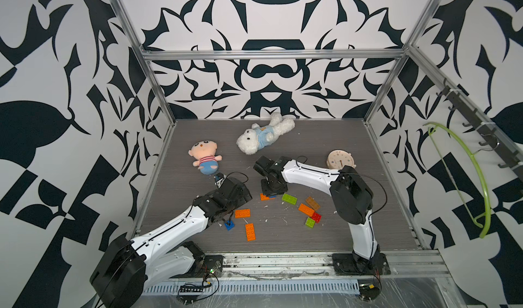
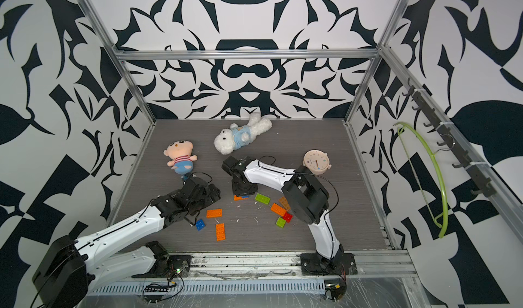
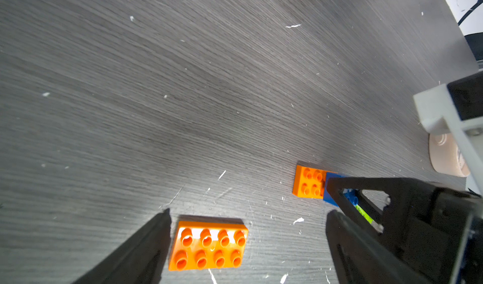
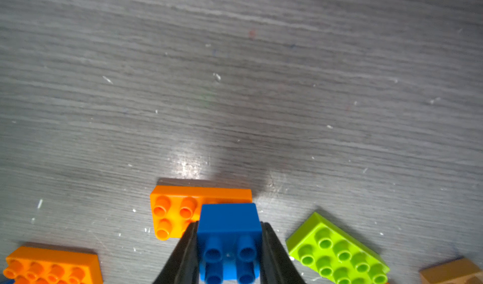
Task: Assemble the number 5 with lego
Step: Assemble the lego brick with the lego brick.
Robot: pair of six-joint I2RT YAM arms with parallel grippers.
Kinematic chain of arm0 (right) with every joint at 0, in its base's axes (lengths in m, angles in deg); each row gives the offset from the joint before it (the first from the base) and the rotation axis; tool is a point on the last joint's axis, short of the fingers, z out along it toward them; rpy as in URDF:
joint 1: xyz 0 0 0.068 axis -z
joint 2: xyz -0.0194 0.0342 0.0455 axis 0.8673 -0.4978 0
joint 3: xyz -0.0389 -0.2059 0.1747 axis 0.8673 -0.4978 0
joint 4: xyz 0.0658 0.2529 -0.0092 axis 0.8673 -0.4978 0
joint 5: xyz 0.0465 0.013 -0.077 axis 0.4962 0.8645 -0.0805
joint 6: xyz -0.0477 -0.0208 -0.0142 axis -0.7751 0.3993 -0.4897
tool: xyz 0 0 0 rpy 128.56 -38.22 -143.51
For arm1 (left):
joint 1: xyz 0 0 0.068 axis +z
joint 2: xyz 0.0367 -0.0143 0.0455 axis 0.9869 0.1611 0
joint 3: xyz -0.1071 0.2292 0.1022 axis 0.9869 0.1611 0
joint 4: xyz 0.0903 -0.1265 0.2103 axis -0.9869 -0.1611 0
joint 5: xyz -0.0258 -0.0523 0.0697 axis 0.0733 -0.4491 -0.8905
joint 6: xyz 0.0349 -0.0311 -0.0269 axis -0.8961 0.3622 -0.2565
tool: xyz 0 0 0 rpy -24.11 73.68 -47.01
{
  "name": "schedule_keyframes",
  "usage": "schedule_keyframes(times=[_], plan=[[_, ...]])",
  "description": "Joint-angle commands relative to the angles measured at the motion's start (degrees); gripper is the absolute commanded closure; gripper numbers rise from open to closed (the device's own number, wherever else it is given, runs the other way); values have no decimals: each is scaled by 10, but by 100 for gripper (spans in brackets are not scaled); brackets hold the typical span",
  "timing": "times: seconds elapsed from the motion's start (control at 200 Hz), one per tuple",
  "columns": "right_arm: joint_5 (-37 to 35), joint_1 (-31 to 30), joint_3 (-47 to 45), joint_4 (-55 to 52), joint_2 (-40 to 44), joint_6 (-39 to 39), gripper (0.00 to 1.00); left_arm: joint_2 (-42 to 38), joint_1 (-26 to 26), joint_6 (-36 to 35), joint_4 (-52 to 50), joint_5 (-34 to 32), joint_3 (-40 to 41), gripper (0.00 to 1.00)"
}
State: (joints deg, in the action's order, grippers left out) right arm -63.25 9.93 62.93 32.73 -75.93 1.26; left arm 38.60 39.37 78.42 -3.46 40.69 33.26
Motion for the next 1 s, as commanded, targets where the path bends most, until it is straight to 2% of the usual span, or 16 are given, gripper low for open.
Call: schedule_keyframes(times=[0.0, 0.24, 0.445, 0.515, 0.76, 0.995], plan=[[-18, -1, 23, -28, -4, -1, 66, -1, 2, -3, -1, 1, -3, 1], [-16, -6, 25, -27, -4, -3, 63, -11, 2, 0, -2, -5, 4, 1], [-5, -6, 31, -21, 7, -4, 53, -7, 2, -3, -3, -3, 0, 1], [-3, -6, 31, -25, 6, -6, 47, -6, 2, -3, -2, -3, 0, 1], [-6, -6, 27, -25, 22, -6, 47, -4, 2, -3, 2, 1, 2, 1], [-8, -7, 25, -25, 25, -9, 54, 5, 2, -6, 4, 4, -1, 1]])
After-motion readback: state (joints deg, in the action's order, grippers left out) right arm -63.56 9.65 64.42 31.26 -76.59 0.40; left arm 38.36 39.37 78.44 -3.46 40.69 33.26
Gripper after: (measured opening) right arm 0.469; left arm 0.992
